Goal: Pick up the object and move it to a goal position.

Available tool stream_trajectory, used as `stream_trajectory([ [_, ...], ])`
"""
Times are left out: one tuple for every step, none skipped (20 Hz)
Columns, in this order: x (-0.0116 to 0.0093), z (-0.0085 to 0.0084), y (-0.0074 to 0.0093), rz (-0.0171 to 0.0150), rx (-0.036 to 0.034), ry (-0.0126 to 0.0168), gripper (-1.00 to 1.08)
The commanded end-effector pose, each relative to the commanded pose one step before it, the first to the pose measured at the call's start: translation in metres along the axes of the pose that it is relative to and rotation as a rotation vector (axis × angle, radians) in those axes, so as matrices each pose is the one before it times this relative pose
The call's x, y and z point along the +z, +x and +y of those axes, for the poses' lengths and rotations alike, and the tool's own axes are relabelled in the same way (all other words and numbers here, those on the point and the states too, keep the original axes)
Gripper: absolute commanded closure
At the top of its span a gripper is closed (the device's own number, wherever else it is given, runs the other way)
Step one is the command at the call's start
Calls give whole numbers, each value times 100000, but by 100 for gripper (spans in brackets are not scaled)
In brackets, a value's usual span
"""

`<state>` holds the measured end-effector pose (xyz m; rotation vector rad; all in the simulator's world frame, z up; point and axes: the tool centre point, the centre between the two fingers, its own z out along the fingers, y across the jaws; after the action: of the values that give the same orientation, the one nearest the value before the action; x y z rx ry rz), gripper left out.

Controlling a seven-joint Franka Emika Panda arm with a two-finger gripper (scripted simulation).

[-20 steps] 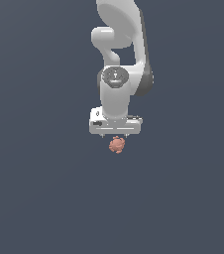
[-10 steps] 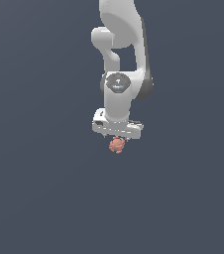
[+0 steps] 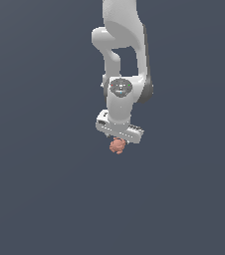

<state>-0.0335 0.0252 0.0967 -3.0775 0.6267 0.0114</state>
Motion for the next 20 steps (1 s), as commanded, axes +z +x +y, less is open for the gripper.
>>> stream_trajectory([
  [345,-3,-164,375,3225,48,-92],
  [102,1,-52,94,897,7,-92],
  [86,0,-45,79,755,6,-92],
  [70,2,-36,66,622,5,-92],
  [54,3,-28,51,486,4,-92],
  [39,-1,-22,36,340,3,-92],
  [23,0,-12,22,206,2,-92],
  [8,0,-4,7,69,1,-92],
  [-32,-4,9,-82,-461,-22,-92],
  [34,-1,-2,0,0,0,-92],
  [102,-3,-5,0,0,0,-92],
  [170,-6,-9,0,0,0,-92],
  [231,27,5,11,68,2,-92],
  [304,-9,-17,0,0,0,-92],
  [363,24,-3,12,68,1,-92],
  [434,-12,-26,0,0,0,-92],
  [489,28,-8,15,83,1,-92],
  [549,9,-20,8,48,0,-92],
  [525,8,-16,8,48,0,-92],
  [458,8,-8,8,48,1,-92],
])
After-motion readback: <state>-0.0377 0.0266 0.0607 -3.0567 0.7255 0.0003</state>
